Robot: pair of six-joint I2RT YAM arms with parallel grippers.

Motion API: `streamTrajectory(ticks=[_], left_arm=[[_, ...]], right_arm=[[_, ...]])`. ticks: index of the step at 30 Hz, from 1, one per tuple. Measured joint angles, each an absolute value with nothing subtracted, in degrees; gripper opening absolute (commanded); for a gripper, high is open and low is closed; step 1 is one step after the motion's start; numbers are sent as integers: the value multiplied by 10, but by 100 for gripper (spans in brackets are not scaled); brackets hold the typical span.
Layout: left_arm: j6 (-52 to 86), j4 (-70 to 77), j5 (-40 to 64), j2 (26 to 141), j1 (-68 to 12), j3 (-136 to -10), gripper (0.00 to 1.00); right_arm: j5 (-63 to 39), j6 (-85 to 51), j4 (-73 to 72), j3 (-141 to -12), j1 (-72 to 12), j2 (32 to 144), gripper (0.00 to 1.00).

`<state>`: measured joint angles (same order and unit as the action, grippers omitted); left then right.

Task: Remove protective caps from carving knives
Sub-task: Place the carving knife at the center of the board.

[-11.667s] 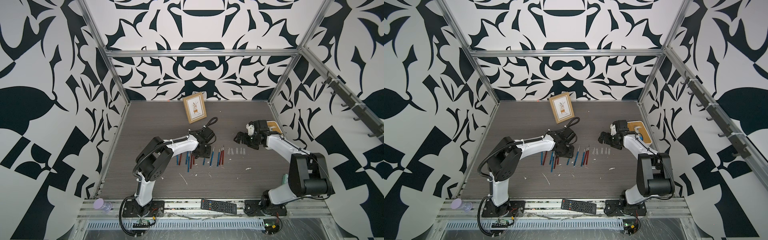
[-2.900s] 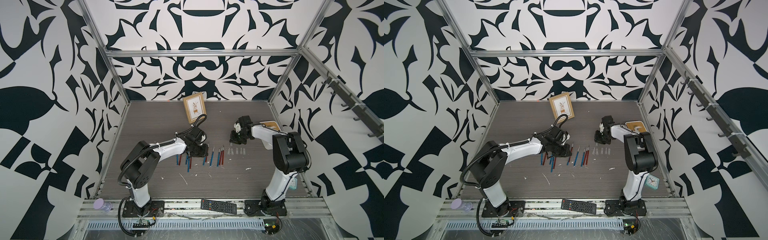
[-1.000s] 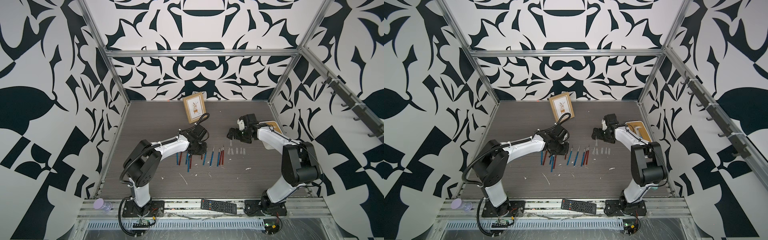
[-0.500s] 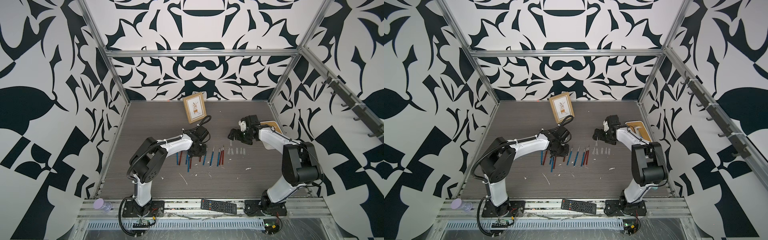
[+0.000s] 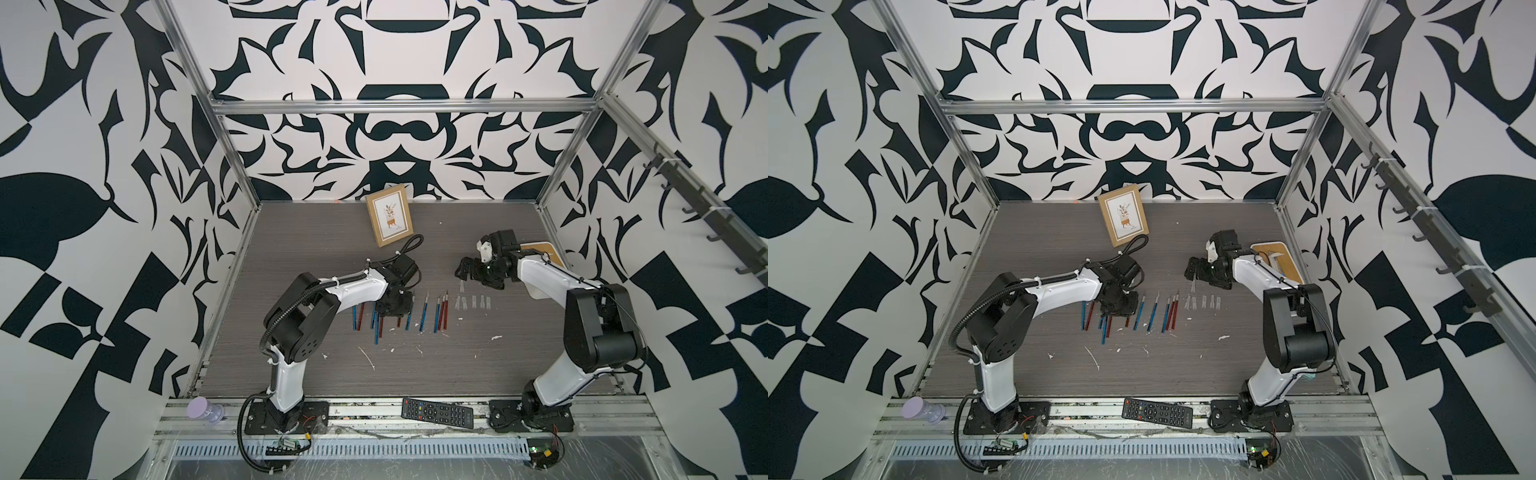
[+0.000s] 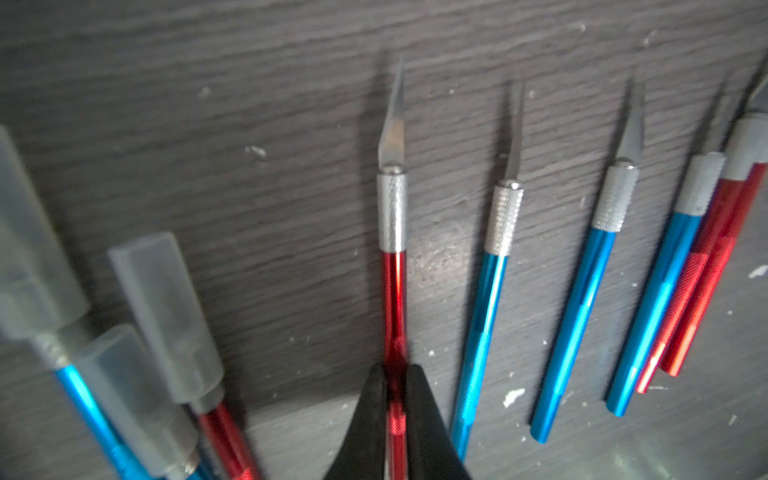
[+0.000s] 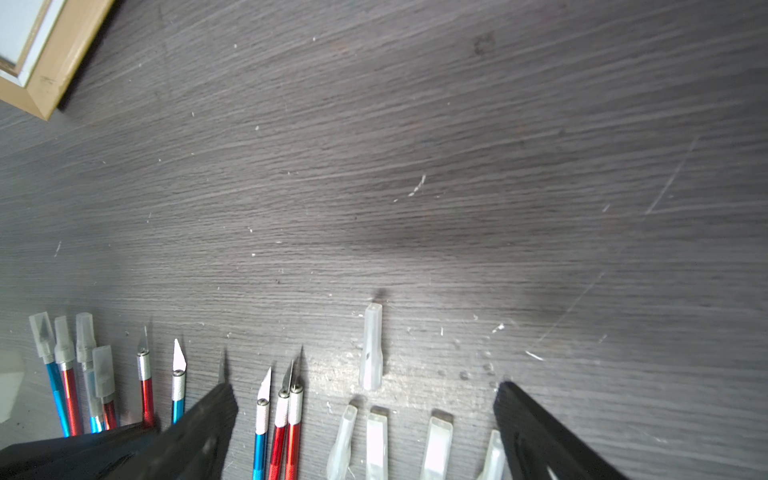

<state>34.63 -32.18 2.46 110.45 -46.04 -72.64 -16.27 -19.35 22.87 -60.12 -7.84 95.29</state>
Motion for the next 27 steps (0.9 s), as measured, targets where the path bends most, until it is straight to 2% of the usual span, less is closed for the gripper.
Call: streamTrajectory(ticks=[10, 16, 18, 24, 27], left_arm=[[345, -322, 26, 1108, -461, -733, 20], [346, -325, 26, 1108, -462, -736, 31], [347, -328, 26, 1108, -462, -740, 38], [347, -339, 25, 1086, -462, -749, 67], [346, -346, 19, 1063, -462, -752, 93]], right_arm=[[-163, -194, 228, -597, -78, 953, 100], [-163, -195, 229, -594, -78, 948, 100], [-163, -195, 229, -594, -78, 945, 100], [-164, -198, 229, -594, -78, 937, 100], [-164, -200, 230, -594, -78, 928, 100]])
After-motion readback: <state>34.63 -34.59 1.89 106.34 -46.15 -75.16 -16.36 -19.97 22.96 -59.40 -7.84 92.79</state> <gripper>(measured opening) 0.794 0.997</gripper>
